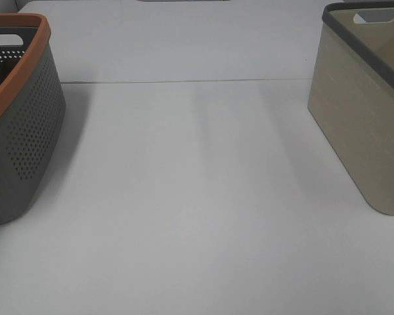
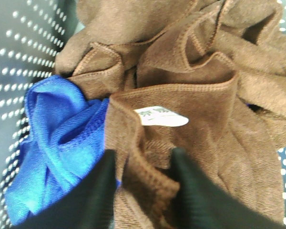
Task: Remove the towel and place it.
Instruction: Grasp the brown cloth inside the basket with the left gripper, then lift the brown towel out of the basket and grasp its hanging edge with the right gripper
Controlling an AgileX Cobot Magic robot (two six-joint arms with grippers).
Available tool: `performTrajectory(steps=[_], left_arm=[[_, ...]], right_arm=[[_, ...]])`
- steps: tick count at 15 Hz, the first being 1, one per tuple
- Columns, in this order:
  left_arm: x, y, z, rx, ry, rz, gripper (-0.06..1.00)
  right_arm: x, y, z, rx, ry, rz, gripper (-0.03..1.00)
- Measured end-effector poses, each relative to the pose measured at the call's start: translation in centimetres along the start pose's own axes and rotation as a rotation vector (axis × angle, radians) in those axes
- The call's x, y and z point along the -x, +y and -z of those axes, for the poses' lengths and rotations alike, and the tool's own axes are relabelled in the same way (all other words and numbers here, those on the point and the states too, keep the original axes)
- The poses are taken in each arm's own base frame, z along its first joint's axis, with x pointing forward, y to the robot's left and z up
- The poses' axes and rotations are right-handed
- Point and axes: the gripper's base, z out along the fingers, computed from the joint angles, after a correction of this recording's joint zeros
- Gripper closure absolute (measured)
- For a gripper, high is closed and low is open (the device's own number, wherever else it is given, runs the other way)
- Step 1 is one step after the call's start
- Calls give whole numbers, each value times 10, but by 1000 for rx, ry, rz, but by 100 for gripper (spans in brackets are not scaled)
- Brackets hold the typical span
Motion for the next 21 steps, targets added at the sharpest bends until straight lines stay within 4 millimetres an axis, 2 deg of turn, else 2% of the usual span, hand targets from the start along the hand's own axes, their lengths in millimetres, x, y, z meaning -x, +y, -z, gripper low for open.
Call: performTrajectory(steps=[3,7,12,15,21], left_arm=[[0,-1,0,-6,1,3,92],[2,-2,3,-14,-10,2,94],[14,-11,30,-80,-90,0,94],[14,-24,59,-202,-135,23,94],[-4,-65,151,-393,-283,-38,94]], right_arm=[[0,0,0,0,0,0,50],[0,0,0,0,0,0,50],[0,0,0,0,0,0,50],[0,0,0,0,0,0,50],[0,0,0,0,0,0,50]])
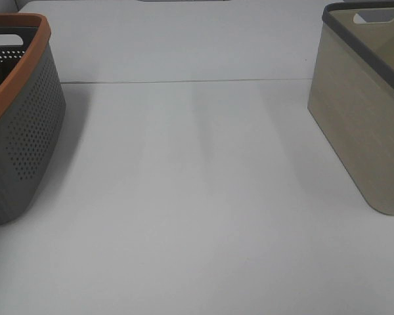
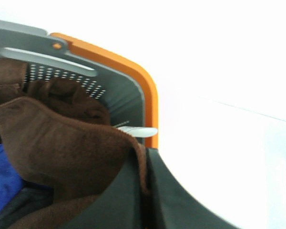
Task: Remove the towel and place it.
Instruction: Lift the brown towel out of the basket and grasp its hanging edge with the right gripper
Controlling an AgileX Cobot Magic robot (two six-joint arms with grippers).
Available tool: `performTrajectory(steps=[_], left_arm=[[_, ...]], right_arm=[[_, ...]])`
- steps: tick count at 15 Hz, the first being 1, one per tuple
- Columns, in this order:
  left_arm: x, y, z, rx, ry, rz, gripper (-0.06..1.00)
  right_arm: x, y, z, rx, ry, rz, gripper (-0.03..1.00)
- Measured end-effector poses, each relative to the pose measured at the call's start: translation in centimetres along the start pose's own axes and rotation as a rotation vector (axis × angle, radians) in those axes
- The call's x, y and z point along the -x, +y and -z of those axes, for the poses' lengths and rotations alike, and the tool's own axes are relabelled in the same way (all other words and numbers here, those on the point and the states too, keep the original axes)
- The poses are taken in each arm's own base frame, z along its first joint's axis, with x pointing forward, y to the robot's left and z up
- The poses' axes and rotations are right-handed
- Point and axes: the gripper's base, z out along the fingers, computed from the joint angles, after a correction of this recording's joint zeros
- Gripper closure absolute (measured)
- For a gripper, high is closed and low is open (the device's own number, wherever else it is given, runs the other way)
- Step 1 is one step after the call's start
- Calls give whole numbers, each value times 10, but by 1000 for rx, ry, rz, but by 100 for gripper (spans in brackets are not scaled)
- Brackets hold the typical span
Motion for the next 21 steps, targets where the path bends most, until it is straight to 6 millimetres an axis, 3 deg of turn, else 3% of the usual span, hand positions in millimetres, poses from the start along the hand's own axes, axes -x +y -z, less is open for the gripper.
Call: performTrajectory(steps=[5,8,9,10,15,21], left_arm=[[-5,-66,60,-260,-107,-79,94],[-7,-105,87,-409,-187,-120,94],[-7,-110,89,-432,-203,-124,94],[-13,-138,95,-535,-236,-143,94],[-33,-195,91,-676,-305,-209,94],[-44,-219,91,-718,-342,-228,94]], right_arm=[[0,0,0,0,0,0,50],[0,0,0,0,0,0,50],[0,0,0,0,0,0,50],[0,0,0,0,0,0,50],[1,1,-1,13,6,-6,50],[20,14,-16,149,76,-76,50]])
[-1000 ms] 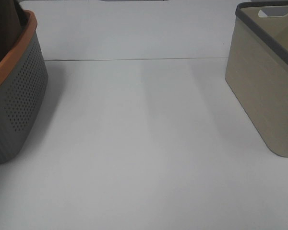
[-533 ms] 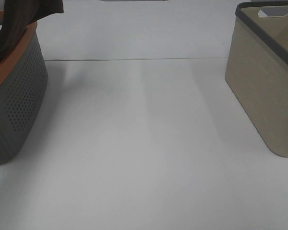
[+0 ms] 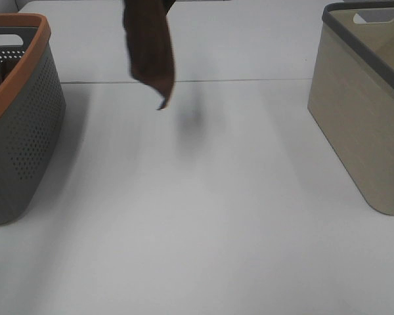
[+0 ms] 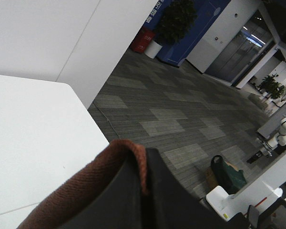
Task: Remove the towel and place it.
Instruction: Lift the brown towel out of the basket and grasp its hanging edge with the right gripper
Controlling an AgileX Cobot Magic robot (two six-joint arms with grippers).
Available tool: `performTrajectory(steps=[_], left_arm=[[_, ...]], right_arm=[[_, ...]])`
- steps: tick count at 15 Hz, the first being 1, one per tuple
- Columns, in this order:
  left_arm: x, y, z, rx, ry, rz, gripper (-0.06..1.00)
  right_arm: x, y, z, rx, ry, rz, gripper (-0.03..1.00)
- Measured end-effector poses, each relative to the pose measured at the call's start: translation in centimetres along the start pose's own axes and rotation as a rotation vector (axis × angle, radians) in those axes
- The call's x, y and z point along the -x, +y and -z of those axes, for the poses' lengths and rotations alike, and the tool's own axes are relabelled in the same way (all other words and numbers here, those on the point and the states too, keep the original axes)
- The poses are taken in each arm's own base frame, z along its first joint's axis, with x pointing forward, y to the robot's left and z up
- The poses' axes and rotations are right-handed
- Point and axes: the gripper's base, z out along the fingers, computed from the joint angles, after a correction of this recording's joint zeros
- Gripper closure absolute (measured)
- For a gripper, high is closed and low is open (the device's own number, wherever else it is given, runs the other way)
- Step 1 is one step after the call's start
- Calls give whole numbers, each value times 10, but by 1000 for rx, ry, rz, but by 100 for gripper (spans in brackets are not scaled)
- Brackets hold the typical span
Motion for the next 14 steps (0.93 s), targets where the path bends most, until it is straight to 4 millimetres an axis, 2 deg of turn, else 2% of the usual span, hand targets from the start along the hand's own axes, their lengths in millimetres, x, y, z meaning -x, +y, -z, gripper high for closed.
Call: performTrajectory(steps=[2,3,8,11,14], left_arm=[[-8,-1,-9,24,20,-38,94],[-19,0,-23,29,57,-47,94],[-49,-6,-54,2,146,-47,94],[-63,-16,-63,-6,184,-75,94],[-66,-19,-65,-11,191,-80,94]], right_arm=[[8,4,-2,46,-52,-15,50],[16,11,-4,129,-111,-13,50],[42,32,-17,380,-164,37,50],[59,39,-45,487,-86,119,50],[89,39,-77,481,-6,200,50]])
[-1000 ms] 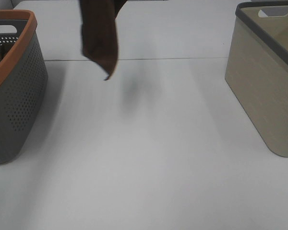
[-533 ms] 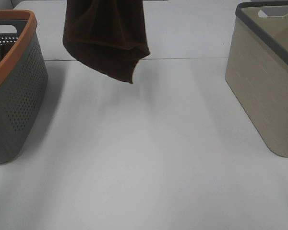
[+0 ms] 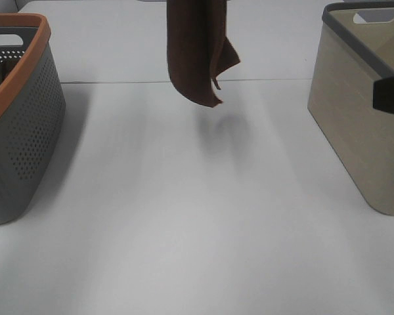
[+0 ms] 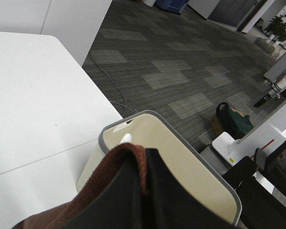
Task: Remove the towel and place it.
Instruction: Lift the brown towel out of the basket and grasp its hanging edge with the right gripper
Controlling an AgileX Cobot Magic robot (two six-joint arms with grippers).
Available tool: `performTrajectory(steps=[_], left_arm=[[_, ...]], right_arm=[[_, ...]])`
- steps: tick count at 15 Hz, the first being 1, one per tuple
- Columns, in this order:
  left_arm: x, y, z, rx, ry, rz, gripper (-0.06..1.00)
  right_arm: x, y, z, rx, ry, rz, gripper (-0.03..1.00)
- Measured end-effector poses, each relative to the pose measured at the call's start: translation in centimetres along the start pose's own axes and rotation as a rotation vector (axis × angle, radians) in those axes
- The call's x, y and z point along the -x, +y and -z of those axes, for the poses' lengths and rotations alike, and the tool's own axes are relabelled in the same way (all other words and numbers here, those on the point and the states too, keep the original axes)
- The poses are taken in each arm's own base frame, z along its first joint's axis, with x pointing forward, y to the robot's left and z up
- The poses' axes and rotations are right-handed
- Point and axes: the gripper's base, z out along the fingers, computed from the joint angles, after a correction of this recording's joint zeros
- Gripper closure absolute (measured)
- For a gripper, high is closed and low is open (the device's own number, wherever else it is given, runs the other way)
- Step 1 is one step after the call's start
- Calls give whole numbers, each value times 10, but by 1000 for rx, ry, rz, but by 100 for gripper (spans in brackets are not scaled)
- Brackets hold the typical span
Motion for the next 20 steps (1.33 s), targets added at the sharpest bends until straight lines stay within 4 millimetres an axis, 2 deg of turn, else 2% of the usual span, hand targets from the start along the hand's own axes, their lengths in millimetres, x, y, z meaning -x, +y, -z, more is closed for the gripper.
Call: performTrajectory(steps=[4,5,7,8,9,12,15,16,20], left_arm=[[0,0,0,-1,1,0,94],[0,-1,0,-2,1,0,94],[0,-1,0,-2,1,0,94],[0,-1,0,-2,1,0,94],[0,-1,0,-2,1,0,94],[0,-1,0,-2,1,3,94],[1,-1,0,-2,-14,39,94],[1,-1,0,-2,-14,42,94],[0,-7,-3,-17,-32,41,94]], right_arm=[[44,-19,-33,24,64,45,50],[48,-18,-38,31,70,65,50],[61,-5,-66,11,87,235,50],[63,-2,-72,0,76,249,50],[67,8,-87,-34,28,290,50],[67,37,-111,-8,-46,403,50],[53,65,-141,62,-35,473,50],[48,69,-152,64,-32,481,50],[40,62,-187,3,-57,475,44]])
